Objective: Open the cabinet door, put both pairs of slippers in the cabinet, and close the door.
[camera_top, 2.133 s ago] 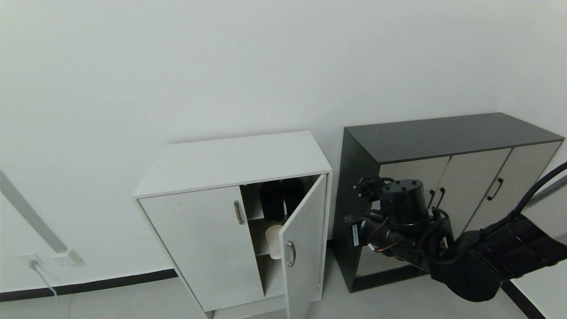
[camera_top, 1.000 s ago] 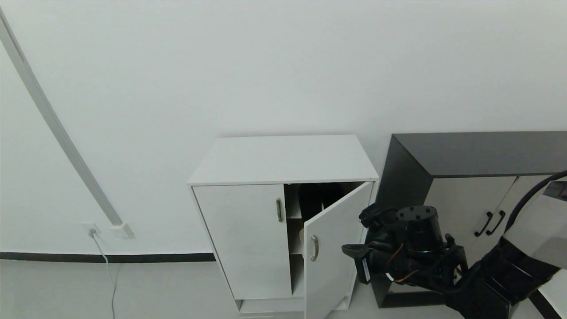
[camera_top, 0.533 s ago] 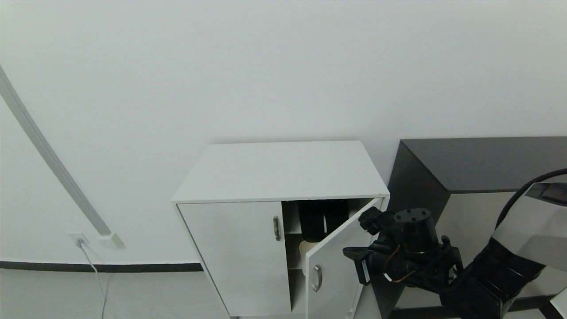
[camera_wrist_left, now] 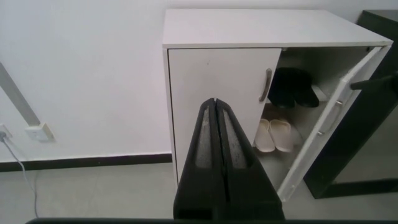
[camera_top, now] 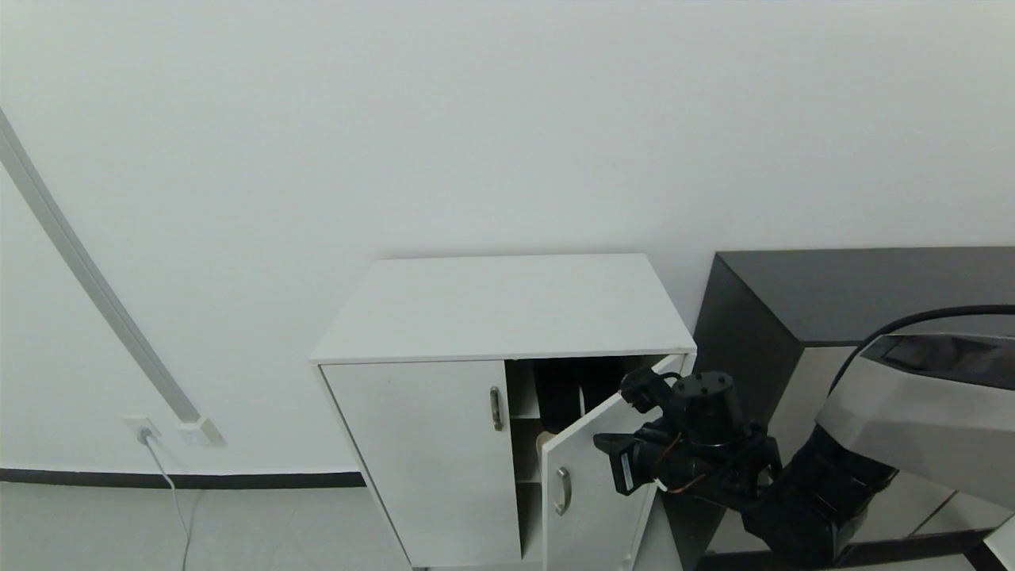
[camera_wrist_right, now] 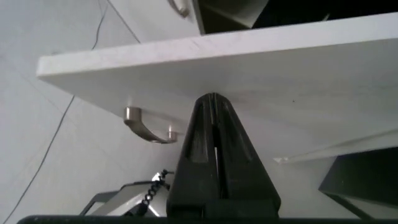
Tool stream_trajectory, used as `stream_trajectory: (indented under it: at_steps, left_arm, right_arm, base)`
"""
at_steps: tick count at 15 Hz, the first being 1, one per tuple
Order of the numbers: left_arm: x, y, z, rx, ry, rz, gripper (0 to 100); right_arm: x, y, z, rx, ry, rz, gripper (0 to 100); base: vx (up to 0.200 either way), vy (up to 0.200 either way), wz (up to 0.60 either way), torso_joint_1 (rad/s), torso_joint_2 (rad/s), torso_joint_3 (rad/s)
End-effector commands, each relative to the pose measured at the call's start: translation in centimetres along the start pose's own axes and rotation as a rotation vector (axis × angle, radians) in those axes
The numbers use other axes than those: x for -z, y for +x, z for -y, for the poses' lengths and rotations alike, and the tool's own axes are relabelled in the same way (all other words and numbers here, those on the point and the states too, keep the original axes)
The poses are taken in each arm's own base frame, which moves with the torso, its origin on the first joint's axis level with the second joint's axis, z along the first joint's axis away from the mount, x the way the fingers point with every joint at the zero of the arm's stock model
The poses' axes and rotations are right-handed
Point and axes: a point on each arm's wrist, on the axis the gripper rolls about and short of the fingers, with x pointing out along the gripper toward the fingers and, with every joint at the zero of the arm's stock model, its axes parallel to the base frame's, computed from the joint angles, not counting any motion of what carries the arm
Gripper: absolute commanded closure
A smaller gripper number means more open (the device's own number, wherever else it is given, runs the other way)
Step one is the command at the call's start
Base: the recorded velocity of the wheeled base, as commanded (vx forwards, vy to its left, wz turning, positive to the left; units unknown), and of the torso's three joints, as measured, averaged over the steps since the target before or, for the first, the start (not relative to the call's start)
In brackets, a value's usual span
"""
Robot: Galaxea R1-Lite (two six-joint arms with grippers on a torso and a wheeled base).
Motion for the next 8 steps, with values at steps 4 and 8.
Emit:
stream_trajectory:
  at_steps: [4,8]
  left_arm:
    - [0.0,0.0,0.0,0.0,0.001,-0.001,100]
    - [0.0,0.0,0.0,0.0,0.001,-0.001,100]
  right_arm:
    - [0.1,4.0,0.5,0.001,0.001,0.031,100]
    - [-0.8,5.2,1.0,0.008,-0.001,0.072,100]
  base:
    - [0.0,0.0,0.0,0.0,0.0,0.0]
    - [0.0,0.0,0.0,0.0,0.0,0.0]
